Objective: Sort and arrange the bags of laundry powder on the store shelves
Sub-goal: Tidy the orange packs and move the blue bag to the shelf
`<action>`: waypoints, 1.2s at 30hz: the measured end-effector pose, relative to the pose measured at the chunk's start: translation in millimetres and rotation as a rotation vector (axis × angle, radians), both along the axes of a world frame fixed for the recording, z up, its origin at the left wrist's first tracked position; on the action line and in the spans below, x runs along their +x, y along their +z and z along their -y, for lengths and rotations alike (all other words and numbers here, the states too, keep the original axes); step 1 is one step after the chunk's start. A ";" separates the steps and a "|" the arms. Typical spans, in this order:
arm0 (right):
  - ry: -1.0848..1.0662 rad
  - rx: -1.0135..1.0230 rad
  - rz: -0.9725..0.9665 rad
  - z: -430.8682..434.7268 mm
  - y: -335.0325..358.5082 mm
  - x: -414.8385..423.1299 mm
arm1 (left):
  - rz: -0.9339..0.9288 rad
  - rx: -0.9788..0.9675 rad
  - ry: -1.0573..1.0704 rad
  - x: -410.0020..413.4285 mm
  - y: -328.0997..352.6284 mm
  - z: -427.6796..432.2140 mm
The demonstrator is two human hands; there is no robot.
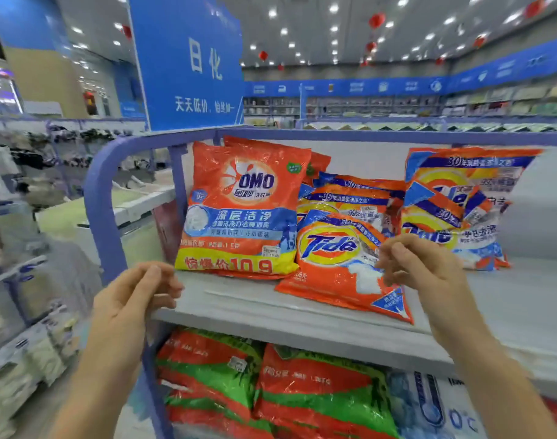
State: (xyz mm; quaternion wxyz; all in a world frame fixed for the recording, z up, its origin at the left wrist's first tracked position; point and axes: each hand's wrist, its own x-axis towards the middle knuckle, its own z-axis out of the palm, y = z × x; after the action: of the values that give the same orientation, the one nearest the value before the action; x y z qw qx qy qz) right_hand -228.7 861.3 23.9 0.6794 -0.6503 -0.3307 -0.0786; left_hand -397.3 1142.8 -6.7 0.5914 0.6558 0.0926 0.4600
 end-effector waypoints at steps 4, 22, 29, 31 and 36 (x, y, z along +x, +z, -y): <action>-0.100 -0.147 -0.006 -80.2 21.8 17.5 | -0.076 0.064 -0.181 54.3 13.1 -34.4; -0.471 -0.186 -0.331 -223.1 -16.5 55.1 | -0.505 0.173 -0.033 151.6 12.1 -83.7; -0.296 -0.196 -0.255 -213.4 -5.8 59.5 | -0.552 0.223 -0.052 152.6 10.2 -85.0; -0.219 -0.261 -0.209 -200.9 3.4 59.4 | -0.517 0.215 -0.056 146.3 11.1 -84.7; -0.626 -0.559 0.046 -105.4 24.5 78.3 | -0.316 0.495 0.139 121.8 19.2 -54.6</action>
State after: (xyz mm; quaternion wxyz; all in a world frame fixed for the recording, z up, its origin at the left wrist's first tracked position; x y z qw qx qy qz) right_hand -150.5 966.7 48.4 0.4126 -0.8768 -0.1406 -0.2029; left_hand -275.5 1197.4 12.5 0.3588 0.8357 0.1131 0.4000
